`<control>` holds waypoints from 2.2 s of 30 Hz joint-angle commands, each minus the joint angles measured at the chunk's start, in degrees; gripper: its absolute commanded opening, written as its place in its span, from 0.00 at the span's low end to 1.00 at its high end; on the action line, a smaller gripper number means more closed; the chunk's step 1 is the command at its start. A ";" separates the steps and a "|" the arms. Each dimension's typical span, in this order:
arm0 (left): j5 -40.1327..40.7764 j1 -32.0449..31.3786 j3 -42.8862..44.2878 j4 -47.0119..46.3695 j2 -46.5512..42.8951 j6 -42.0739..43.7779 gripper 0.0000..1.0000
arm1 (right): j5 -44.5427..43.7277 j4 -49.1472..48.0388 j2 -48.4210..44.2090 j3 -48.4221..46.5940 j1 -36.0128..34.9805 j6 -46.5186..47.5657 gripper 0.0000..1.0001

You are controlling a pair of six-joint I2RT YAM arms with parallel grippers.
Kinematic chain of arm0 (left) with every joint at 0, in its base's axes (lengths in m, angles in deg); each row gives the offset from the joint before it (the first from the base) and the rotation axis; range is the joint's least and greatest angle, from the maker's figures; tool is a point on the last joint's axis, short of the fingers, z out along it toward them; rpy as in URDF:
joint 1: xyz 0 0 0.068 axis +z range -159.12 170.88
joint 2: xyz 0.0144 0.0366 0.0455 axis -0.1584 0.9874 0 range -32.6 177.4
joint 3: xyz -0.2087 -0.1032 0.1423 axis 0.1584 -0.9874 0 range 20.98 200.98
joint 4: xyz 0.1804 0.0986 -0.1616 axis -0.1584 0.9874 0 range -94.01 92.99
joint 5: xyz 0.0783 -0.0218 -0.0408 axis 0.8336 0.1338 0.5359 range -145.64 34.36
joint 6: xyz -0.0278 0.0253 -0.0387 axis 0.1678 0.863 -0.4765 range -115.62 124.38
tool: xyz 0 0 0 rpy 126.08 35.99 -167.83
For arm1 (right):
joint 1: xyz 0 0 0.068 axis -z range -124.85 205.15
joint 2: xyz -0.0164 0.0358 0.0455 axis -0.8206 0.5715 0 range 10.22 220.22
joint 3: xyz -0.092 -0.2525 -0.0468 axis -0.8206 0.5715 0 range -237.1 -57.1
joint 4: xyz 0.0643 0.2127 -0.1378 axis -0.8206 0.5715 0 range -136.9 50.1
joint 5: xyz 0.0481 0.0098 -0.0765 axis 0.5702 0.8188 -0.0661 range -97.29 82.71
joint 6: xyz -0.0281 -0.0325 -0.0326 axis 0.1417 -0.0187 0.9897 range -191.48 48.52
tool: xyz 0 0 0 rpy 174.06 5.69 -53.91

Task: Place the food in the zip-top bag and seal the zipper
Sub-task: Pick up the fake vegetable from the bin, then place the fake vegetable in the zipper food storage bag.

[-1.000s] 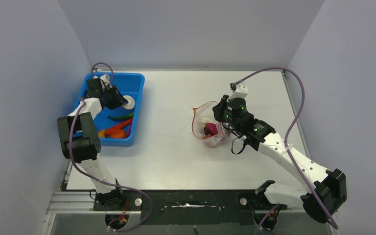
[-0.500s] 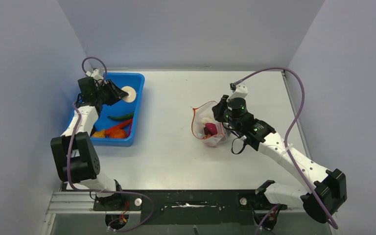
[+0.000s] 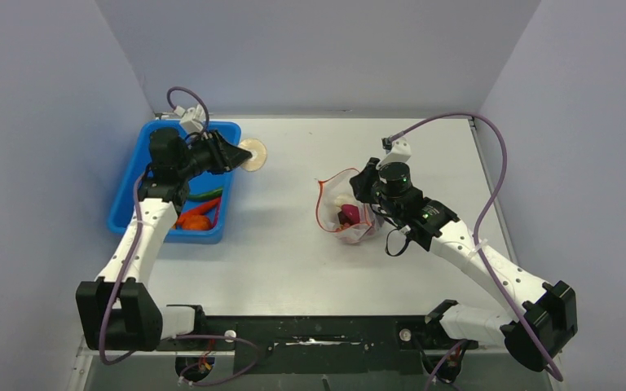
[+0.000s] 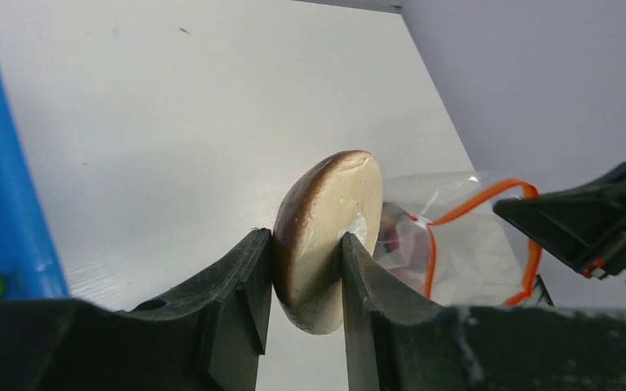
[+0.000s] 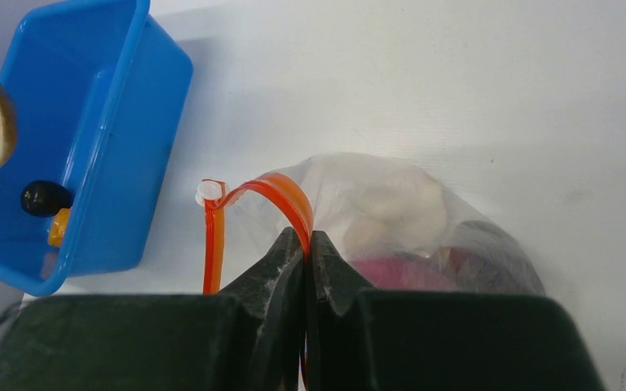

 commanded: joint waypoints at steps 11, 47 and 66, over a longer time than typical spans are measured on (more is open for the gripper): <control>3.79 -23.98 -3.28 -11.17 -3.80 -6.80 0.20 | 2.25 -5.23 -0.56 -0.70 -0.34 -1.13 0.00; 11.70 -34.62 -0.79 -10.69 6.27 -4.24 0.61 | 3.10 -6.71 -2.65 1.85 -0.34 -2.13 0.00; 41.55 -14.60 -1.50 15.18 -6.05 13.64 0.68 | 2.69 -4.80 -5.20 2.59 -0.33 -0.71 0.00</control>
